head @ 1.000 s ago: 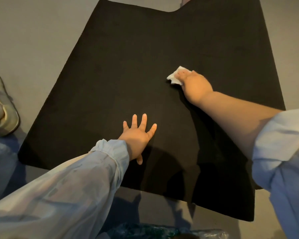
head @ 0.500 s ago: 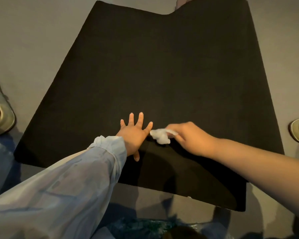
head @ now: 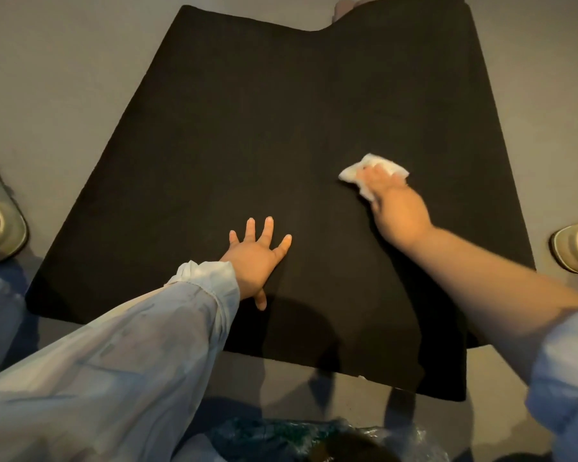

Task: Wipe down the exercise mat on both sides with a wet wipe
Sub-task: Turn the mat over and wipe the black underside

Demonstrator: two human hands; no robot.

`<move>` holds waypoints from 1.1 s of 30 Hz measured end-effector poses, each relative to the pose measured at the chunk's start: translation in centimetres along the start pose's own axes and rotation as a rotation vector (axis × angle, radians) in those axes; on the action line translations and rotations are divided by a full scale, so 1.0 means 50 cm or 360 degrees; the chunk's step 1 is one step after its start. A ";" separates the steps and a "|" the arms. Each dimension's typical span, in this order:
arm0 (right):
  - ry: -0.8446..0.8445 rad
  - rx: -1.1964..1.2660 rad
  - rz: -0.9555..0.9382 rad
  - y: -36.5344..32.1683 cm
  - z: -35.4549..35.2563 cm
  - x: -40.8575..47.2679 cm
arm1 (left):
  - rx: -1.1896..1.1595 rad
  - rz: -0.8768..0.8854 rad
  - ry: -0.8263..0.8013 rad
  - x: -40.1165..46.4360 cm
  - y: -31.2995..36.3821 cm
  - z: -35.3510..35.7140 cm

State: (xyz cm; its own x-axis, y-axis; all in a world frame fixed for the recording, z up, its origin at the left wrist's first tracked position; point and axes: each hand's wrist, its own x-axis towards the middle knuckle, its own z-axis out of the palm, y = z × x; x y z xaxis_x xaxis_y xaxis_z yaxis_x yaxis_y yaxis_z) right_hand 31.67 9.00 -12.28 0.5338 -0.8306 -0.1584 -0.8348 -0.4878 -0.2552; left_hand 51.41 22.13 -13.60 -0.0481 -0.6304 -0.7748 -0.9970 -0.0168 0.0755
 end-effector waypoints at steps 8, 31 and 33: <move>-0.0127 0.0088 -0.0256 -0.056 0.040 -0.092 | 0.0000 0.0015 -0.0022 -0.007 0.000 -0.005; 0.0161 -0.0263 -0.0189 0.047 -0.068 0.032 | 0.0019 0.0009 0.0002 -0.023 0.011 -0.008; -0.0073 -0.0277 -0.0178 0.056 -0.054 0.017 | 0.0020 0.0003 0.0001 -0.020 0.010 -0.007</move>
State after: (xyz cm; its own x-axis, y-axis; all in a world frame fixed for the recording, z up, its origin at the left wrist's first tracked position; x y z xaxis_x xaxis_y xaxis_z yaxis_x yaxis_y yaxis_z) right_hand 29.40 6.21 -10.55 0.6269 -0.7575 -0.1823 -0.7784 -0.6187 -0.1059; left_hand 51.00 22.49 -12.57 -0.0499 -0.6310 -0.7741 -0.9976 -0.0056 0.0688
